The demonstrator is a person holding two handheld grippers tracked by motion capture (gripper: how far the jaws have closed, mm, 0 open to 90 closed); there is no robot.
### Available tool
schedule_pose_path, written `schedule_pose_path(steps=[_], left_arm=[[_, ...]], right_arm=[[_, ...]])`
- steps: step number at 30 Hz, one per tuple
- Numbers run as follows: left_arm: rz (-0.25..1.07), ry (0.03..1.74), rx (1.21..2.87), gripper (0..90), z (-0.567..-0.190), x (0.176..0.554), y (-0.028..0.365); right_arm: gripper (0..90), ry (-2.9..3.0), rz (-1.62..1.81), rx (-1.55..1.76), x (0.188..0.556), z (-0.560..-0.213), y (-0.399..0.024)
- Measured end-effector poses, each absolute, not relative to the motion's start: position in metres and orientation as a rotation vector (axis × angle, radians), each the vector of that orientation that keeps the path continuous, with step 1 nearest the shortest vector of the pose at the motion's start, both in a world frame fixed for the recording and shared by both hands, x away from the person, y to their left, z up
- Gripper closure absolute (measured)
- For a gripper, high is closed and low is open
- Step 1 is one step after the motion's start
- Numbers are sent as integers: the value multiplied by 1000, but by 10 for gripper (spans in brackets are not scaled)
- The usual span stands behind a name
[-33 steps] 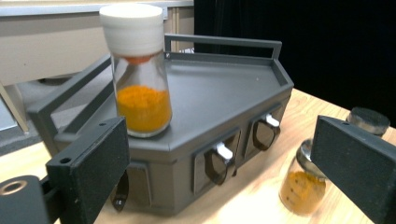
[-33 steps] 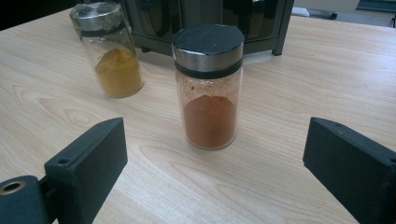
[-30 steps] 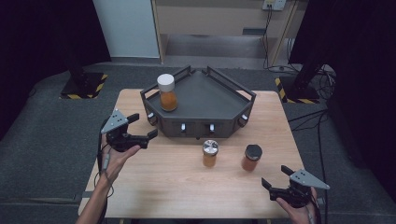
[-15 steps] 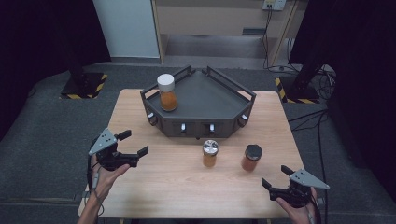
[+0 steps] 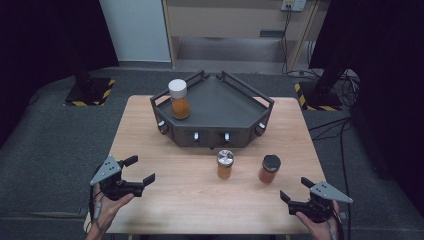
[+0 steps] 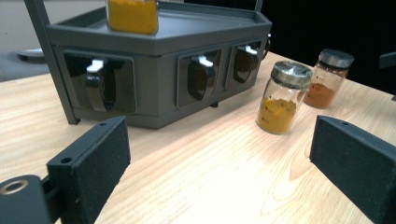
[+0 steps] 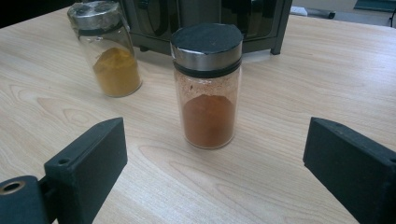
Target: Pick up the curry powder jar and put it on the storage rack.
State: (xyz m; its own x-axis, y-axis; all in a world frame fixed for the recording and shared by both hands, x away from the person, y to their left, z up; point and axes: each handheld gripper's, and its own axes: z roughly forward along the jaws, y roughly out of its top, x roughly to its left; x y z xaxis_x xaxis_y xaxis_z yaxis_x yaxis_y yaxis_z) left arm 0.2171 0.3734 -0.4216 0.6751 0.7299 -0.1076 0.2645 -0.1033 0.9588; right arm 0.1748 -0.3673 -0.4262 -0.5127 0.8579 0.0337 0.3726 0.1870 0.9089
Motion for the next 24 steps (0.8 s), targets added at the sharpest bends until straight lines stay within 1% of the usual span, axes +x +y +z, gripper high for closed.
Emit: schedule_pose_path(steps=[5,11,16,21,24], left_arm=[[450,814,1676,48,-431,215,377],[462,831,1696,50,-438,208,378],[440,848,1671,53,-448,206,385],[437,858,1697,59,-455,207,388],[437,864,1684,59,-456,206,391]], right_arm=[[61,1975,1296,1151,175,-426,-368],[62,1974,1298,1149,175,-426,-368],[64,1978,1300,1151,175,-426,-368],[65,1975,1307,1150,176,-427,-369],[65,1977,1308,1147,176,-427,-369]])
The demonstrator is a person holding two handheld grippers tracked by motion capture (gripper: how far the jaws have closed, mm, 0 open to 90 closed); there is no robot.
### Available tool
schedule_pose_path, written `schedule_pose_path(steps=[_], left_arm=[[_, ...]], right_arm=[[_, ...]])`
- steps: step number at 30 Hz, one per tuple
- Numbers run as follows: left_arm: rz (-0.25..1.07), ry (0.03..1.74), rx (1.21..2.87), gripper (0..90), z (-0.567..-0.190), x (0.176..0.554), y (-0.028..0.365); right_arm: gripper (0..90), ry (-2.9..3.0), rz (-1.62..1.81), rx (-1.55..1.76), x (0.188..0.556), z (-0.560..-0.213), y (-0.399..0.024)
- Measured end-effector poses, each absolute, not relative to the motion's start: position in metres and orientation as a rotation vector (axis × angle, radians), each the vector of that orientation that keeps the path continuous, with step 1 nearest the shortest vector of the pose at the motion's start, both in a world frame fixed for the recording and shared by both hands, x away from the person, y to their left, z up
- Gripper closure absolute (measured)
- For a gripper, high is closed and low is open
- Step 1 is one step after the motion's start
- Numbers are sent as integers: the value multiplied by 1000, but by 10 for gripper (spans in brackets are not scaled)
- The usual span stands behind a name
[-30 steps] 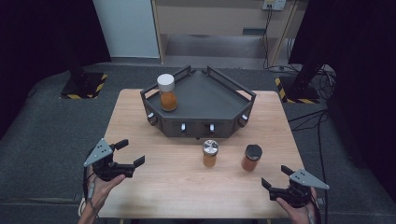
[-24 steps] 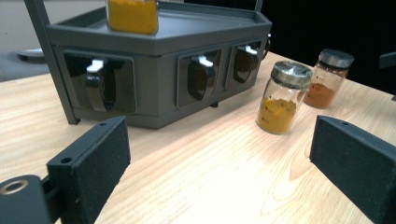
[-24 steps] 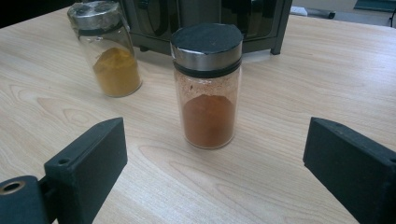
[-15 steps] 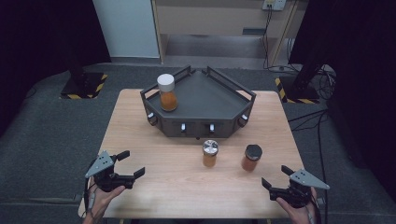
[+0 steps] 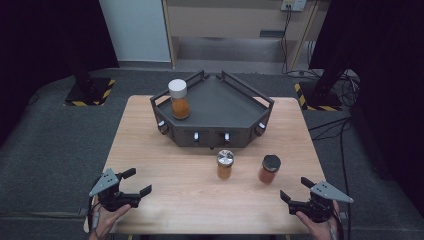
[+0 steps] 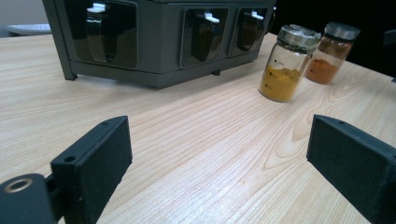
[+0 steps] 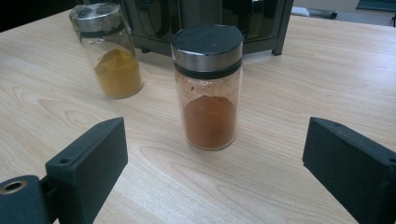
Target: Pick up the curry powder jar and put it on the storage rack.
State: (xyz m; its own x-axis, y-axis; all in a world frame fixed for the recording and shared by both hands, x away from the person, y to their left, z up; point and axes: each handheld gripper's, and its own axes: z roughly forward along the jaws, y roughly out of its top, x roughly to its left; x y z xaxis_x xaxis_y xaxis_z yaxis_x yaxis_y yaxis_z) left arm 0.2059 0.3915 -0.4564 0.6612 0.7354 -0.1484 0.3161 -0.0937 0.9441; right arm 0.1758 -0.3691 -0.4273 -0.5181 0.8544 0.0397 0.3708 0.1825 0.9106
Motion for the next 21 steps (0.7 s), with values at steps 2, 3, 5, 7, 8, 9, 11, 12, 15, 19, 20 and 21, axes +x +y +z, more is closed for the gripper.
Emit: schedule_pose_path(steps=[2,3,5,7,8,9,11,12,15,19,20,21], left_arm=[[429,869,1676,57,-458,207,393],[428,867,1676,55,-458,206,393],[435,860,1673,54,-458,205,393],[443,859,1677,48,-458,205,392],[447,861,1679,46,-458,205,392],[448,862,1680,43,-458,205,392],[452,864,1677,39,-458,204,392],[452,865,1676,37,-458,204,392],[454,869,1677,30,-458,204,391],[457,867,1682,28,-457,204,391],[457,867,1682,28,-457,204,391],[458,866,1684,28,-457,204,391]], right_arm=[[66,1975,1314,1145,176,-427,-369],[66,1976,1315,1144,176,-428,-369],[66,1979,1313,1142,176,-428,-369],[66,1979,1313,1142,176,-427,-369],[66,1978,1314,1143,176,-427,-369],[66,1978,1314,1145,176,-427,-369],[66,1979,1314,1147,176,-428,-369],[66,1979,1313,1145,176,-427,-369],[66,1979,1312,1146,176,-427,-369],[66,1978,1314,1146,176,-427,-369],[66,1978,1313,1146,176,-427,-369],[66,1978,1313,1146,176,-427,-369]])
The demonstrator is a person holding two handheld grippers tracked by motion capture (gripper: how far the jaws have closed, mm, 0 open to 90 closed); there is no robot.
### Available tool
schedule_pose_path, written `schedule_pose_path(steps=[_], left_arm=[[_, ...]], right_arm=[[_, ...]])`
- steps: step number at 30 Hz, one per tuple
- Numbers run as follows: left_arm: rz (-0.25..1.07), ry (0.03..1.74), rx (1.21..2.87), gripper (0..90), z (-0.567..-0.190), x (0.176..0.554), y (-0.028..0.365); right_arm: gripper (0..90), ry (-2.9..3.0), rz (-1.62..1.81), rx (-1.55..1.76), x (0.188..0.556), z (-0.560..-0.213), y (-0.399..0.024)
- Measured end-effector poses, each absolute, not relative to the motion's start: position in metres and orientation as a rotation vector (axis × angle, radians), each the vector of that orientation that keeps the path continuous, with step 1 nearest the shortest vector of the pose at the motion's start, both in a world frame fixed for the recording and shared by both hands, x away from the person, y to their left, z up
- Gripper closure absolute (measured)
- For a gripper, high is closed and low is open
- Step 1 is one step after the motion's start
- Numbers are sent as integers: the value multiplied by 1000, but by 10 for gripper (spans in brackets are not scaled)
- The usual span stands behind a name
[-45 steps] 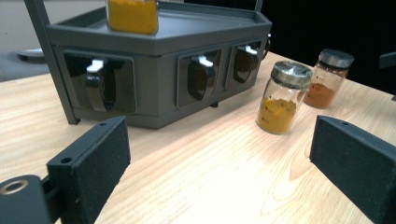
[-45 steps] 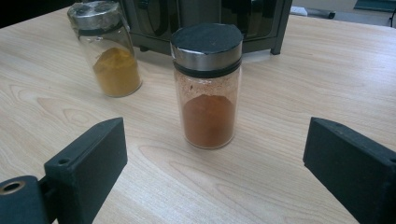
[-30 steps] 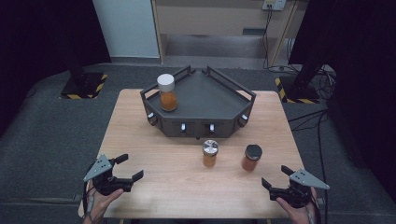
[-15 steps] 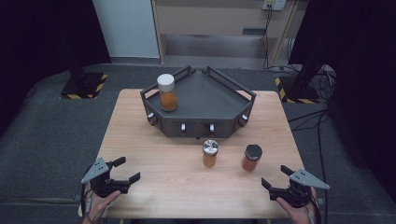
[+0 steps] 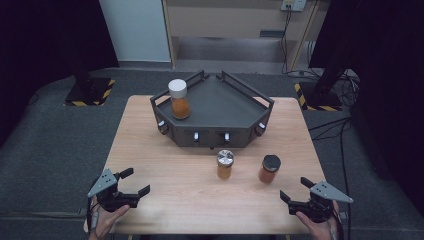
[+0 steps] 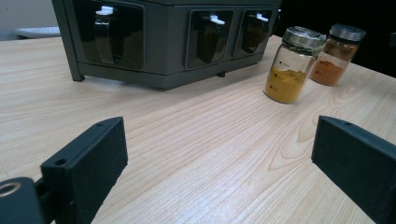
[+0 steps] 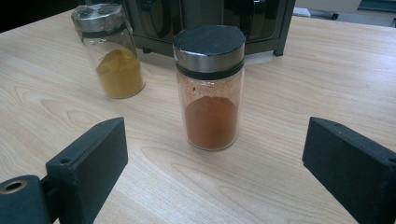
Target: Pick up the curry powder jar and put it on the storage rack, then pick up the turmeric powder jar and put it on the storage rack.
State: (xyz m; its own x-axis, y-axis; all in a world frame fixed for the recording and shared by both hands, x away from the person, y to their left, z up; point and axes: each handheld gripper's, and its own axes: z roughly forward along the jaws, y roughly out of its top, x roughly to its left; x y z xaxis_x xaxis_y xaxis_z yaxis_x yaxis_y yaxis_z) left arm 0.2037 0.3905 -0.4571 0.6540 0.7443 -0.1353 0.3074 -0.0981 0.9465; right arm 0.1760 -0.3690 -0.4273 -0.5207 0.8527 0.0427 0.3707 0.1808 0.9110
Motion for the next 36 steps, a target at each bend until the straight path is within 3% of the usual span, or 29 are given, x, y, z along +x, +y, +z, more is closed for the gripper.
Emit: schedule_pose_path(steps=[36], left_arm=[[462,863,1702,24,-456,204,388]], right_arm=[[46,2017,1338,1135,176,-417,-365]])
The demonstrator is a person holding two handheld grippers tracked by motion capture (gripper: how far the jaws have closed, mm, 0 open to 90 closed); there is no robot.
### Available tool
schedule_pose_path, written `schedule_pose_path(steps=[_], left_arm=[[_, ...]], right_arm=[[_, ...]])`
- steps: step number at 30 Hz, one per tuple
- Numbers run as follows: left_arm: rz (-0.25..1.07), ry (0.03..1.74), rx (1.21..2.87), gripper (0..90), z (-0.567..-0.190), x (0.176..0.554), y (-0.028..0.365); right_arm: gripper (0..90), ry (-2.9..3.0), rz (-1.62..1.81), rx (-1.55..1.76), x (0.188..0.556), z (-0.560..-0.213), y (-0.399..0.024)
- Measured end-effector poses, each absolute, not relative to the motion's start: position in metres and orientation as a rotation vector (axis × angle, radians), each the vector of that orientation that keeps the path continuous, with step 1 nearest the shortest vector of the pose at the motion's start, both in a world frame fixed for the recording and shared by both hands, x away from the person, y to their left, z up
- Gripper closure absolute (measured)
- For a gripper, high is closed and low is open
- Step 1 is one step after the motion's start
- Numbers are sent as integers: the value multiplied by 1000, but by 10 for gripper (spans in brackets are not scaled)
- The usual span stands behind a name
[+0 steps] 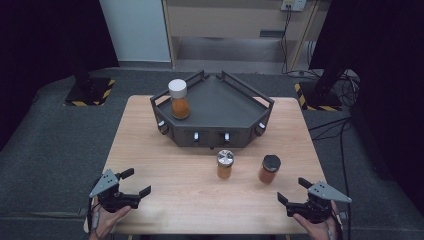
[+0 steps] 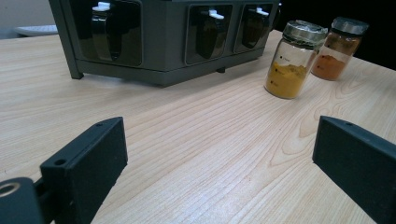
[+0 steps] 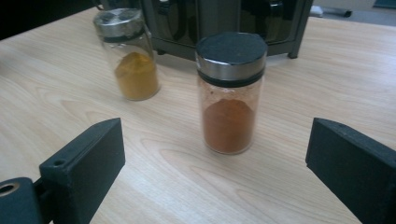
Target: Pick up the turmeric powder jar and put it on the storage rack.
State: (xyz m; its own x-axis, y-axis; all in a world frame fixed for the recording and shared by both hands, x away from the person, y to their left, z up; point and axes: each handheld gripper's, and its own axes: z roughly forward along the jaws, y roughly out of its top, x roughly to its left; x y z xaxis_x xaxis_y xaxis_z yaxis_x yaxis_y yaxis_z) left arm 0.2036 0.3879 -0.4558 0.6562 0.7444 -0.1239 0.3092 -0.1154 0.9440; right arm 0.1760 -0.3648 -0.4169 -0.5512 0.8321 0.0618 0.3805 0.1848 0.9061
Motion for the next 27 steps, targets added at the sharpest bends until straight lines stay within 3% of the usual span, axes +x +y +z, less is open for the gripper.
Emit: schedule_pose_path(steps=[27], left_arm=[[447,879,1710,24,-456,206,388]], right_arm=[[62,2093,1317,1097,187,-391,-354]])
